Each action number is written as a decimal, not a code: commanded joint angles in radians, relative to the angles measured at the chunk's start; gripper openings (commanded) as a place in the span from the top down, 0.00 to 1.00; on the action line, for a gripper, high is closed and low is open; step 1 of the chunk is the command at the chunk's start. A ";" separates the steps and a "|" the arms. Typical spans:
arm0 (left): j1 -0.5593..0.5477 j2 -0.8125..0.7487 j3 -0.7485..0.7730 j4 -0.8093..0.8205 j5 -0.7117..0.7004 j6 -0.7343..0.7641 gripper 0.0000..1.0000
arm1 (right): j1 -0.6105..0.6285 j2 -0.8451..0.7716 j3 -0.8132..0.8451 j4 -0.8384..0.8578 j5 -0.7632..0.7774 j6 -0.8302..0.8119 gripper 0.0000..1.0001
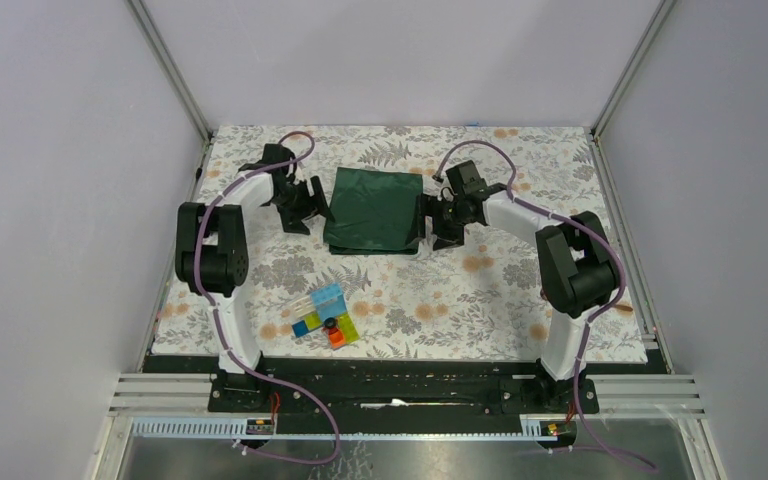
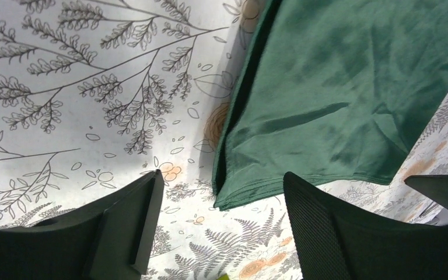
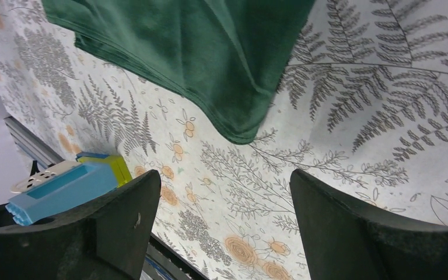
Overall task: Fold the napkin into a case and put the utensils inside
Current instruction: Smooth out the square-folded napkin at the center of the board.
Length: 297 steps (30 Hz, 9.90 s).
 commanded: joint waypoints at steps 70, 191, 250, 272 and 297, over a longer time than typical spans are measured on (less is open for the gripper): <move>-0.055 -0.058 -0.171 0.090 0.110 0.048 1.00 | 0.002 -0.039 -0.077 0.159 -0.119 0.058 0.10; -0.038 0.224 0.188 0.210 0.224 -0.080 0.09 | -0.236 0.310 0.447 0.018 -0.061 0.010 0.05; -0.120 -0.110 -0.352 0.529 0.145 -0.439 0.74 | -0.236 0.038 -0.329 0.584 -0.095 0.597 0.53; -0.104 -0.114 -0.383 0.541 0.147 -0.428 0.97 | -0.225 0.093 -0.314 0.637 -0.116 0.637 0.66; -0.092 -0.100 -0.408 0.581 0.181 -0.442 1.00 | -0.197 0.078 -0.322 0.644 -0.108 0.655 0.72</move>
